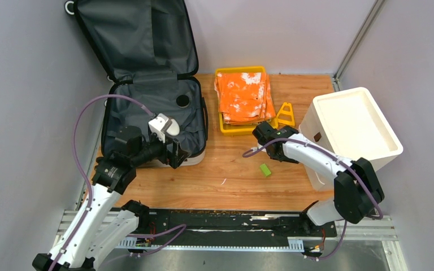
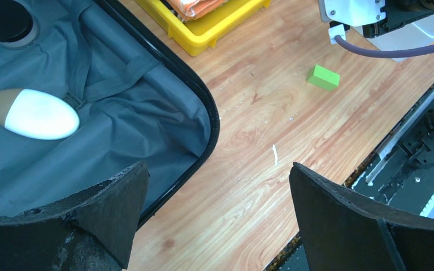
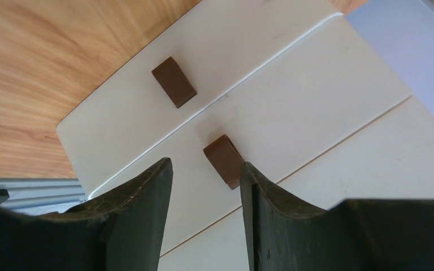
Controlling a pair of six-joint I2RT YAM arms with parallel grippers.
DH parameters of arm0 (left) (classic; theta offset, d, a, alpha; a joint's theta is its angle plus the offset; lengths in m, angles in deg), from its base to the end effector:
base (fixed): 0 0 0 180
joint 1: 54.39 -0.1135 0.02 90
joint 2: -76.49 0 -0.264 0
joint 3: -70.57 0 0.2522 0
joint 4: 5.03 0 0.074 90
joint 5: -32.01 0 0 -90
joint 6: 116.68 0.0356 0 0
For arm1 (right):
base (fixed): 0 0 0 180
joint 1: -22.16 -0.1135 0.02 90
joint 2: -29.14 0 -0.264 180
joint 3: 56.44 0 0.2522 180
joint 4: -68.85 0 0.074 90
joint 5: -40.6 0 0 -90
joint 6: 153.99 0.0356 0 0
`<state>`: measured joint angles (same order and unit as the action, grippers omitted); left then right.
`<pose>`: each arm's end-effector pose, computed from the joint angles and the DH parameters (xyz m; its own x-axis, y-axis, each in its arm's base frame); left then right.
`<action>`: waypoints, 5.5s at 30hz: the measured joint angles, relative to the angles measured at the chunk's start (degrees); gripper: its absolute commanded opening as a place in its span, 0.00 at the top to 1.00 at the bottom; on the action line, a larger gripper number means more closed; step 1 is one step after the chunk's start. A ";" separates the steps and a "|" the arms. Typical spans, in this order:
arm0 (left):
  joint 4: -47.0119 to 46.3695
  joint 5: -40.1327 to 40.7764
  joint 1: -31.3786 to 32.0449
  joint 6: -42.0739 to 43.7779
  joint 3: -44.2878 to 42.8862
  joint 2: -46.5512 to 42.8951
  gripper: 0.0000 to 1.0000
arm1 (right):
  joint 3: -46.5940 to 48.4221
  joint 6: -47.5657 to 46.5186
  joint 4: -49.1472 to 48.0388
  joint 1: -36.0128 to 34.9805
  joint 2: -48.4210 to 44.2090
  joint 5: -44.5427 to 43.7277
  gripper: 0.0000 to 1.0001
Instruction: Open, take out, and arrange the luggage
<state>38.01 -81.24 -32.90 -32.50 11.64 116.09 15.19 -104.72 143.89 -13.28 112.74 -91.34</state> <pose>0.1365 -0.0689 0.3224 -0.4405 0.0733 -0.8948 0.6315 0.7337 -0.2508 0.2114 0.1212 0.2232 -0.3537 -0.8474 0.3960 -0.8362 0.0967 -0.5398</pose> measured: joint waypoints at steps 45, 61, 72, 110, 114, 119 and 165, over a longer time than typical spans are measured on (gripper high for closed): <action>1.81 1.38 2.54 1.22 0.00 -0.81 0.00 | -5.62 -21.68 -10.36 9.62 -6.12 8.81 1.00; 1.81 1.55 2.54 1.27 0.00 -0.79 0.00 | -3.63 -16.92 -8.44 6.32 -5.27 11.45 0.68; 1.84 1.53 2.54 1.25 0.00 -0.81 0.00 | -3.34 -16.87 -5.66 7.21 -4.96 9.25 0.62; 1.84 1.90 3.28 1.27 0.00 -1.88 0.00 | -2.73 -19.26 -4.68 7.08 -7.08 11.45 1.00; 1.84 1.99 3.28 1.27 0.00 -1.88 0.00 | -1.14 -18.45 -3.74 5.49 -6.91 12.59 1.00; 1.84 2.25 3.28 1.27 0.00 -1.88 0.00 | 0.74 -17.57 -2.84 4.24 -6.14 13.55 1.00; 0.26 32.09 -8.24 -8.07 -17.51 32.81 0.16 | 5.33 8.13 -25.59 -11.19 -17.20 22.38 0.40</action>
<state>38.27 -49.15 -41.14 -40.57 -5.87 148.89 20.52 -96.59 118.29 -24.47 95.54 -68.96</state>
